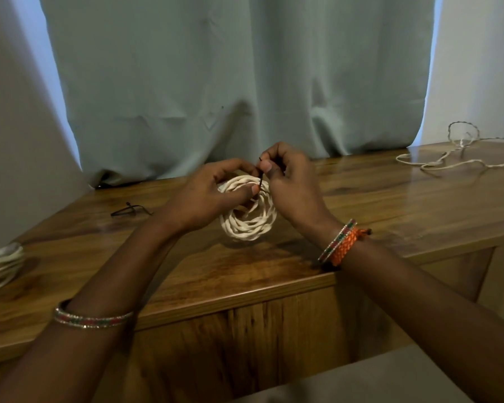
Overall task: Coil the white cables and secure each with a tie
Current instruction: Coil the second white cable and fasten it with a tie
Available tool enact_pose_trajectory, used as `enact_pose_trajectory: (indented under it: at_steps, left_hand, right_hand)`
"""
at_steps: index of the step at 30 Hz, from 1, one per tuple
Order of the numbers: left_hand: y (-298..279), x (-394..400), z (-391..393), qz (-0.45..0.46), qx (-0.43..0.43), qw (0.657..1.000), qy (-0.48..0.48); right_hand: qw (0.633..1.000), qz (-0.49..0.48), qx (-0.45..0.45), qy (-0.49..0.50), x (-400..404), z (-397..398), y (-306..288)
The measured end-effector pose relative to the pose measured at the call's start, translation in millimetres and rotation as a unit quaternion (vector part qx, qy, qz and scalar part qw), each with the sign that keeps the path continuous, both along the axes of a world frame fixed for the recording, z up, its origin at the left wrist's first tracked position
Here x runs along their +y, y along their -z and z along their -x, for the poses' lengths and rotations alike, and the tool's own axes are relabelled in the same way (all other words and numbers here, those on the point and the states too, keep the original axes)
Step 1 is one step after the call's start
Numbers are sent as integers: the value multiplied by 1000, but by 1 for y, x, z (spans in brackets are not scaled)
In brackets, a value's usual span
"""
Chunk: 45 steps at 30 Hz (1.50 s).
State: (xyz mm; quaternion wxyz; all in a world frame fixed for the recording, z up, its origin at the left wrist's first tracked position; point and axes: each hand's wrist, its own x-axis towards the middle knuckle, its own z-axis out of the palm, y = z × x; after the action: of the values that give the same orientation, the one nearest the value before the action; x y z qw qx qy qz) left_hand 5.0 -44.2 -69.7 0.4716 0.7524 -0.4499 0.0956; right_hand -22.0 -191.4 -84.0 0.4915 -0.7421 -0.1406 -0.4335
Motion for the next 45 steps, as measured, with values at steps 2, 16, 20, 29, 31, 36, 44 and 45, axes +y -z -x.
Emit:
enact_pose_trajectory:
  at_steps: [2,16,20,29,31,36,44,45]
  left_hand:
    - [2,-1,0,-27,-79,996,-30]
    - [-11,-31,13,173,300,937,51]
    - [-14,-32,5,221,278,935,17]
    - [-16,-37,-10,245,329,912,0]
    - [-20,-32,-17,251,351,902,13]
    - [-27,-16,-33,188,337,919,73]
    - [-15,-4,-58,198,404,889,83]
    - [-14,-7,-59,207,385,895,84]
  right_hand:
    - [999,-46,12,-3,3,-2,-1]
    - [998,23,19,-60,4,-9,-39]
    - [994,-66,56,-66,4,-13,-43]
    - [975,-191,76,-87,7,-33,-32]
    - [973,-194,85,-88,9,-43,-38]
    - [966,-196,109,-129,4,-68,-60]
    - [920,-208,146,-299,-5,-93,-50]
    - [916,-209,144,-312,-6,-94,-51]
